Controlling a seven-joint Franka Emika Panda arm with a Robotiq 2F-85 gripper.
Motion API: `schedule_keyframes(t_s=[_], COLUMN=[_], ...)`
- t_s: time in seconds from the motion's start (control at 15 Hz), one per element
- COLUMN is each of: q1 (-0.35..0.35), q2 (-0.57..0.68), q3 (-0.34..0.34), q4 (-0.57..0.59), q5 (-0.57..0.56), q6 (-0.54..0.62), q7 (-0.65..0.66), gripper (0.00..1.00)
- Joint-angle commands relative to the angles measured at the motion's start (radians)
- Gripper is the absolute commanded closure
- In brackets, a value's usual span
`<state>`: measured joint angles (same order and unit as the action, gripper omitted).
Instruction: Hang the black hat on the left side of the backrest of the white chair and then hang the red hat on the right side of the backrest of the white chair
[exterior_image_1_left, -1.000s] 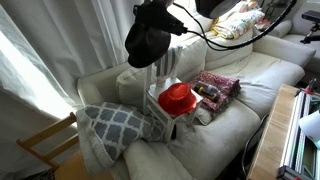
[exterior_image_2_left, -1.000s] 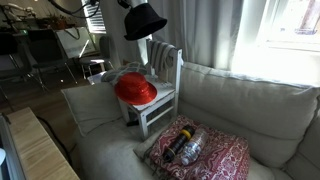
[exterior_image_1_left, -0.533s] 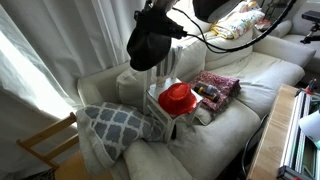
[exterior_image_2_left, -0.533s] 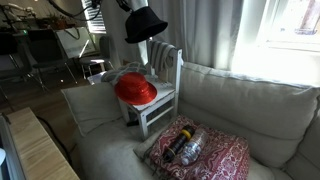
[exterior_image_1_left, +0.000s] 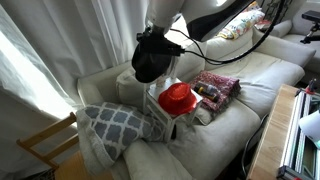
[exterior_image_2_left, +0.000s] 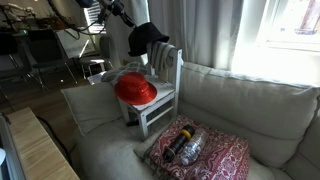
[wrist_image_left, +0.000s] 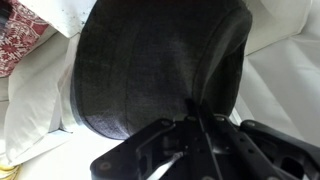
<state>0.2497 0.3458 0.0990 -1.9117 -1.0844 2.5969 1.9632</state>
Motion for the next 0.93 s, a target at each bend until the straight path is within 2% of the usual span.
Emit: schedule_keyframes(t_s=[0.0,0.13,0.2,0.27,0.6,0.87], q1=[0.008,0.009,0.010,0.010,-0.004,-0.024], q2=[0.059,0.077,0.084,0.090,0.063,-0.005], q3=[-0.008,-0.007,-0.008,-0.009,-0.002,0.004], q4=[0.031,0.028,0.027,0.028,-0.001,-0.051], q5=[0.015,0.036,0.043,0.047,0.162,0.295], q6=[-0.009,-0.028,-0.034,-0.040,-0.089,-0.152], q7=[0.001,-0.014,-0.017,-0.012,-0.071,-0.201], gripper=[0.97,0.95,0.84,0.67,0.30,0.02])
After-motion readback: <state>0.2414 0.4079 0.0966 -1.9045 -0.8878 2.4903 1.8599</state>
